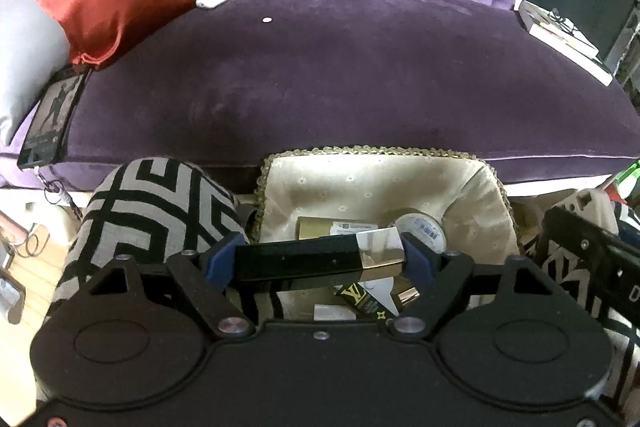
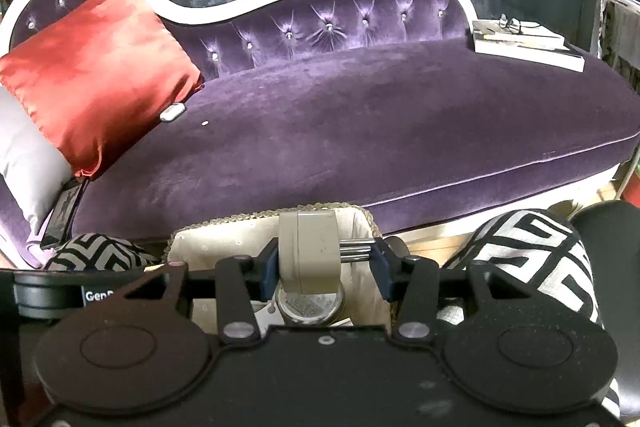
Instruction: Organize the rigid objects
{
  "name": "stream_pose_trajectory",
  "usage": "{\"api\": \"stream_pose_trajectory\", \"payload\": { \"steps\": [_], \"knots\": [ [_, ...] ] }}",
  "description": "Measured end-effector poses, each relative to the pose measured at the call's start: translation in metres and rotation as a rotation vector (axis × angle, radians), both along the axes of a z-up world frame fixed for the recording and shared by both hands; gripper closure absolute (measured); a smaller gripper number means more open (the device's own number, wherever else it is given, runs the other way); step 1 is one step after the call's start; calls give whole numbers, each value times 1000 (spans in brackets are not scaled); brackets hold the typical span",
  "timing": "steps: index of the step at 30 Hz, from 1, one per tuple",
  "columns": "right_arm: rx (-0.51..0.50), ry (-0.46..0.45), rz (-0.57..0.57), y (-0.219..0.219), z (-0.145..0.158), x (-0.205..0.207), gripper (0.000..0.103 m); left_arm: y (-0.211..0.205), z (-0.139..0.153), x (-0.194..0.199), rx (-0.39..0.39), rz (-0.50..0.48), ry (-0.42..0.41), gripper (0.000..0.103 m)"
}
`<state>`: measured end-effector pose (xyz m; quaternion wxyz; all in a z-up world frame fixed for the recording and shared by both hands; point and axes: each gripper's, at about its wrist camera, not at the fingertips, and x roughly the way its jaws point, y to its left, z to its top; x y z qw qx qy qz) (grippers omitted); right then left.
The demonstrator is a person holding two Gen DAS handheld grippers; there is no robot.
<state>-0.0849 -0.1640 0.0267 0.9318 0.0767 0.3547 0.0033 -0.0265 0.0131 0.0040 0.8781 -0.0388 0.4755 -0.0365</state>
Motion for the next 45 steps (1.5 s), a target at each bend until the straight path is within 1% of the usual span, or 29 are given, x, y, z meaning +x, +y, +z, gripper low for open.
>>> {"api": "stream_pose_trajectory", "payload": {
  "steps": [8, 12, 20, 26, 31, 33, 34, 38, 41, 42, 44, 45],
  "knots": [
    [-30, -12, 24, 6, -1, -1, 57, -6, -2, 1, 35, -13, 4, 25],
    [-48, -20, 38, 8, -1, -3, 57, -6, -2, 1, 39, -18, 7, 25],
    [-34, -10, 31, 5, -1, -1, 56, -11, -3, 1, 52, -47, 11, 25],
    [-42, -22, 37, 6, 0, -2, 55, -8, -2, 1, 42, -38, 11, 24],
    [-39, -18, 31, 6, 0, -2, 55, -10, -2, 1, 53, -42, 12, 23],
    [-38, -17, 27, 6, 0, -1, 54, -10, -1, 1, 54, -38, 11, 21],
    [-38, -17, 24, 6, 0, -1, 53, -9, -1, 1, 55, -36, 12, 17],
    [-40, -16, 21, 6, 0, 0, 49, -8, -1, 2, 54, -28, 15, 15],
    [-46, -16, 19, 6, 0, 0, 40, -8, -2, 2, 57, -27, 17, 15],
    [-48, -14, 16, 6, 0, 0, 36, -8, -2, 2, 59, -28, 22, 13],
    [-49, -14, 9, 5, 0, 1, 31, -9, -3, 3, 67, -30, 28, 13],
    [-49, -11, 5, 5, -1, 2, 27, -9, -3, 3, 68, -30, 28, 13]
  ]
}}
